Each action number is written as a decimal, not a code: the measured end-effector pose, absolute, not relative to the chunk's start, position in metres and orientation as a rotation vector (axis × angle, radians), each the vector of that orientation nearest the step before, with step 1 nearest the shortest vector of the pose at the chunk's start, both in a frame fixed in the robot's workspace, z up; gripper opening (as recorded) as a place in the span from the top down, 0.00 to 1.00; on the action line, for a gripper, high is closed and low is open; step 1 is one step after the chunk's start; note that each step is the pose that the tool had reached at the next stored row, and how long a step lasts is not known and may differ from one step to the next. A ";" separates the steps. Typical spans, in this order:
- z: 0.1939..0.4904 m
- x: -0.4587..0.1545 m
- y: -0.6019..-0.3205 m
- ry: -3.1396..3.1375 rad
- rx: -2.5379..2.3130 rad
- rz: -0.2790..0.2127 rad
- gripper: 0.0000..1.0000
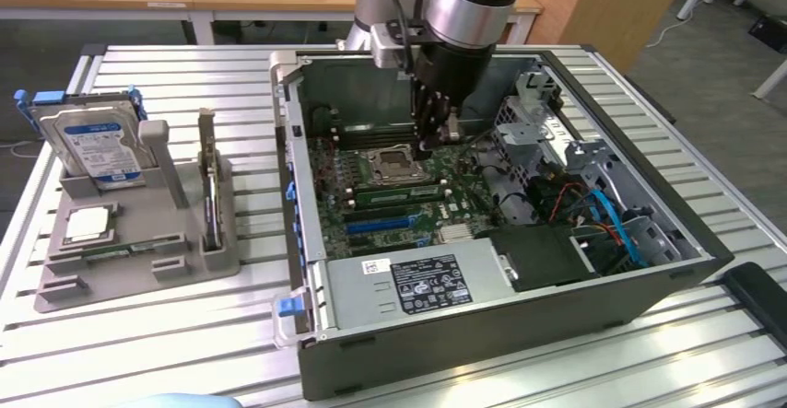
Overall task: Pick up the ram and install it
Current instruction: 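Press down the ram until it locks into place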
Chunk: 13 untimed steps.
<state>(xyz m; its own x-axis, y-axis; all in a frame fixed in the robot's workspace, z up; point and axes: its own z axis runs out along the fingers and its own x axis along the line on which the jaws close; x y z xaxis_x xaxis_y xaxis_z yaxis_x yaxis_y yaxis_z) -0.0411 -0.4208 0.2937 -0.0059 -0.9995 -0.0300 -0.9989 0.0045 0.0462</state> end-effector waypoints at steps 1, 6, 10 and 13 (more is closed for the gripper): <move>0.294 -0.037 -0.421 -2.218 2.207 -0.084 0.90; 0.294 -0.014 -0.421 -2.217 2.208 -0.084 0.90; 0.294 0.004 -0.421 -2.217 2.209 -0.085 0.90; 0.294 0.008 -0.421 -2.216 2.209 -0.085 0.90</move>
